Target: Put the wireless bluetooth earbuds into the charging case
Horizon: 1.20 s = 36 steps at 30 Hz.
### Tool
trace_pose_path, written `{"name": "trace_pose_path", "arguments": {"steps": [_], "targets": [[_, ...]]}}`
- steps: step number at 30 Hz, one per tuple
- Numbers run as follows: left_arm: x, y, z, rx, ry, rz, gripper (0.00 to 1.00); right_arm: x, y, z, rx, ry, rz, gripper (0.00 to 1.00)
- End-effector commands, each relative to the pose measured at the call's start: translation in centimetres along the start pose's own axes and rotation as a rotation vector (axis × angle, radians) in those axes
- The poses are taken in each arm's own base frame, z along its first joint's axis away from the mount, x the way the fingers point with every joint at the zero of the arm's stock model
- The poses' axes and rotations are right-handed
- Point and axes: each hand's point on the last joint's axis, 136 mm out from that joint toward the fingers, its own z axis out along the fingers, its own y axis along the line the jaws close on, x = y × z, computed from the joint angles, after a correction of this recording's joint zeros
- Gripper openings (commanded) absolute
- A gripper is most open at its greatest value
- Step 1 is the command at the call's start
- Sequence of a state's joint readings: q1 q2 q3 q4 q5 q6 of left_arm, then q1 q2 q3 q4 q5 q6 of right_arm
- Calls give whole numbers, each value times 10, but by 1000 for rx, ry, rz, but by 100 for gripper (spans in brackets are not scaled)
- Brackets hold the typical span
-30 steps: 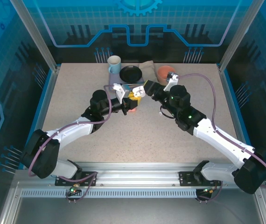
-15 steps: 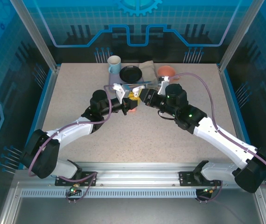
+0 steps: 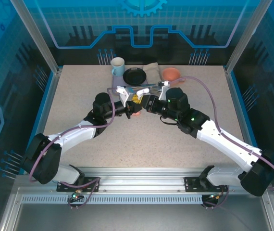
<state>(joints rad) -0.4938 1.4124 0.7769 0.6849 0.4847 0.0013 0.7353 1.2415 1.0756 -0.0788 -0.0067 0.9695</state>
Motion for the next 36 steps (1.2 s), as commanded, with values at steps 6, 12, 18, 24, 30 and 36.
{"name": "trace_pose_path", "arguments": {"steps": [6,12,18,24,30,36], "targets": [[-12,-10,-1,38,-31,33,0,-11,23,10,-46,-5,-12,18],[-10,-10,-2,36,-29,28,0,-18,27,15,-55,0,-16,17],[-8,-10,-2,38,-27,28,0,-29,30,-4,-76,-40,-10,17],[-8,-10,-2,40,-28,26,0,-47,27,-28,-61,-103,-18,18],[-10,-11,-2,41,-28,32,0,-50,14,-26,-21,-99,-24,18],[-3,-9,-5,23,-8,40,0,-61,-64,-37,258,-110,3,29]]}}
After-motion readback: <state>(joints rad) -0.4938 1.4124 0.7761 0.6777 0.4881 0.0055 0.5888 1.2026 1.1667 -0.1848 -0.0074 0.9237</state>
